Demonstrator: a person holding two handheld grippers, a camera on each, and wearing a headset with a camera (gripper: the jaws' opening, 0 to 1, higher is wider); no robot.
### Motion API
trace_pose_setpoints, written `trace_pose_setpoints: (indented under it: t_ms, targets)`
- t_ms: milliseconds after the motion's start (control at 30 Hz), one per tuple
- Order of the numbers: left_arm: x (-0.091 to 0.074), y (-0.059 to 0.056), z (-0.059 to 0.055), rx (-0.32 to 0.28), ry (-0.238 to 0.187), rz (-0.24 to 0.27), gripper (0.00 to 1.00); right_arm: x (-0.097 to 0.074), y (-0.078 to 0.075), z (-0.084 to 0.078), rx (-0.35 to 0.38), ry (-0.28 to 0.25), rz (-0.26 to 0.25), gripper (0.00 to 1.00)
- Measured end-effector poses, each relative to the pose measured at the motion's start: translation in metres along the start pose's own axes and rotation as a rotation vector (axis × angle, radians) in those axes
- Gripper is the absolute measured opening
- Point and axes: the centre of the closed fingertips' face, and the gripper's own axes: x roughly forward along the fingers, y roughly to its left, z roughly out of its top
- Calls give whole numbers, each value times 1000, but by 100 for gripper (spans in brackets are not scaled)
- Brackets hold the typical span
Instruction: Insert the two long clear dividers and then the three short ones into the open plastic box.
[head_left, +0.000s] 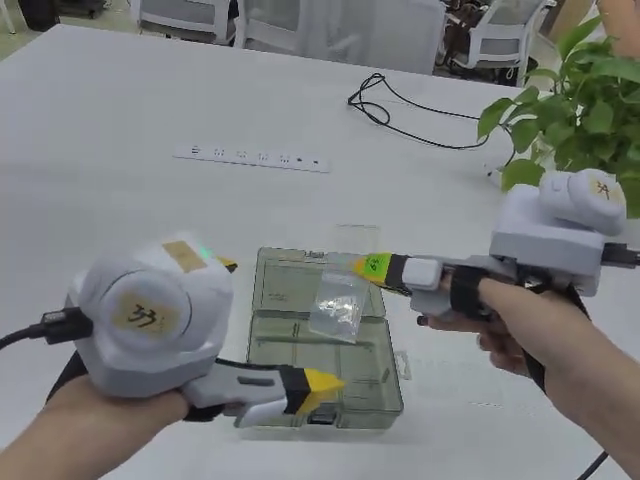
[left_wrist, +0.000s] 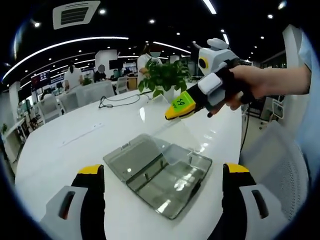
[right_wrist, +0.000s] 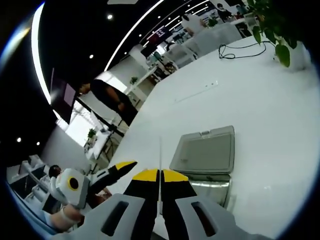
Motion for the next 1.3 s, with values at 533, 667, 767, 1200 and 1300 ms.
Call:
trace_pose_setpoints:
  t_ms: [533,667,767,1200,1300]
  targets:
    - [-16,10,-36,13,36,27,100,6,-40,-14,89,276,-132,2]
    - [-18,10,-41,22,48,37,100,5,-45,-22,57,326,-178,2]
    - [-18,9,-46,33,60,41,100,3,-48,-23,79,361,-191,2]
    - [-19,10,-53,73,61,47,100,8,-57,-38,71,516,-272,2]
    - [-19,12,-55,111,75,55,100,9,-58,-45,84,558,-287,2]
